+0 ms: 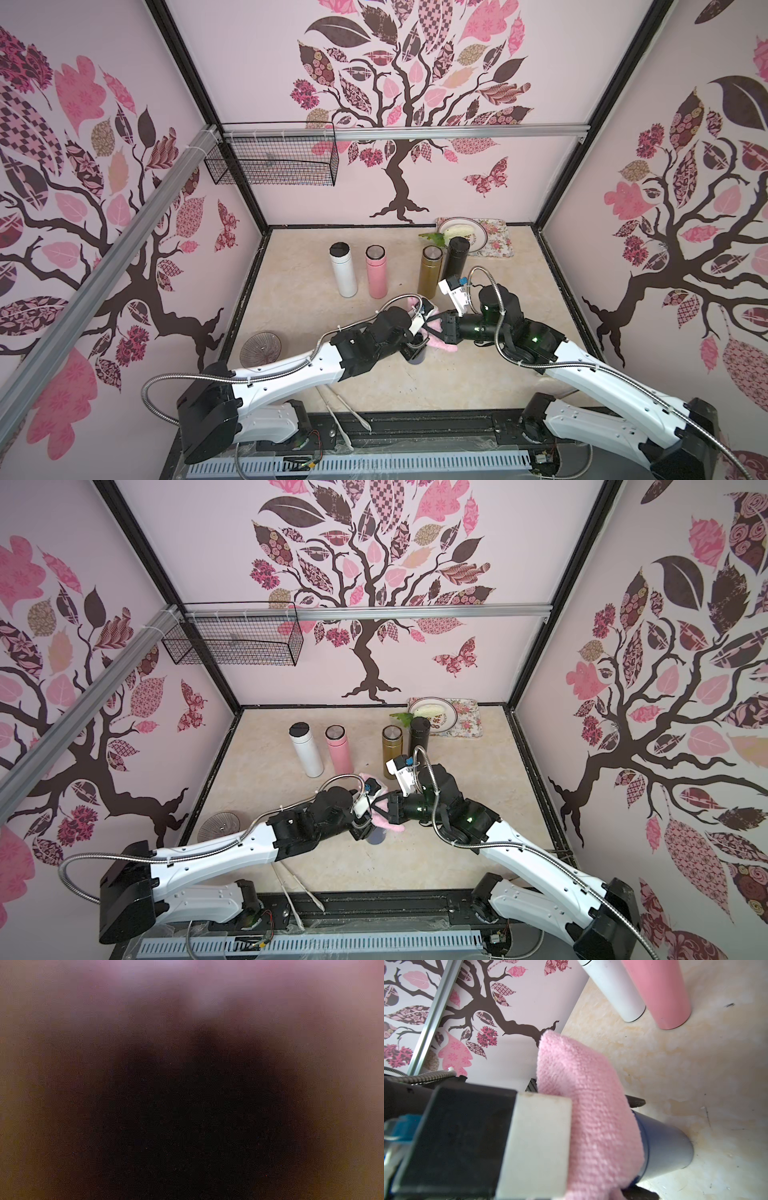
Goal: Wipe the surface of the thermos
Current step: Wipe the dirt from the surface of the thermos.
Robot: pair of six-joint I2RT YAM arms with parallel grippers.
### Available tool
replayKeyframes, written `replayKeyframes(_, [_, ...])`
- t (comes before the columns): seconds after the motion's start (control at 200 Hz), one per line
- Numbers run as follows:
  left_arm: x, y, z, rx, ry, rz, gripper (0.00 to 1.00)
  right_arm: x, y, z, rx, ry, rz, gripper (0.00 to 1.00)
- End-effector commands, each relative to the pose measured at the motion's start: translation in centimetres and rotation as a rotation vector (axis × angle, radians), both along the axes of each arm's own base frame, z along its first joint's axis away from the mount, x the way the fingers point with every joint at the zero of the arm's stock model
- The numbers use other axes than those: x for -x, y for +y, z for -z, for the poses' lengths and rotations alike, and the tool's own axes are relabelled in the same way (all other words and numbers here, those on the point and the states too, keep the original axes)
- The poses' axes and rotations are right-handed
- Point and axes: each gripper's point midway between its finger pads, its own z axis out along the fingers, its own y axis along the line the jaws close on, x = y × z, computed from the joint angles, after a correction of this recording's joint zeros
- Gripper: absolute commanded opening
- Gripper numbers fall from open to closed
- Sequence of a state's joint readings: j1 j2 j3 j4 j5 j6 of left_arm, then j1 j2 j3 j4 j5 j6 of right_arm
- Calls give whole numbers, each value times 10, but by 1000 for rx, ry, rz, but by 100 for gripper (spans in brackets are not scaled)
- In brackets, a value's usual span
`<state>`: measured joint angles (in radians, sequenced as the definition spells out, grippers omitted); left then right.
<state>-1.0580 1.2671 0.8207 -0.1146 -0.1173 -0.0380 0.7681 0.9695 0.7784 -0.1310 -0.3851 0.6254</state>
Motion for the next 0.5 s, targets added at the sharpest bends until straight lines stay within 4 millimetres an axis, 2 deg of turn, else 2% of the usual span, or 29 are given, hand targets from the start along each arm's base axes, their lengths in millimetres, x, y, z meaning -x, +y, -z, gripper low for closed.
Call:
replayKeyframes(0.0, [11,-15,-5,30,-28,79,0,-41,-30,3,78,-99,251,0])
replayKeyframes(0.06, [8,-14,-4,26,-30,66,0,-31,-24,3,53,-90,188,0])
replayKeyframes(0.17, [5,-15,0,13,-28,51,0,1,-6,-2,-68,-48,9,0])
replayKeyframes(0.325, [1,-18,1,7,-27,37,0,34,-2,-6,-152,0,-134,0])
replayKeyframes(0.405, [1,-21,1,9,-24,46,0,41,-2,-11,-177,-1,-165,0])
replayKeyframes(0.49, [5,-25,2,15,-12,70,0,33,-1,-12,-168,-17,-135,0])
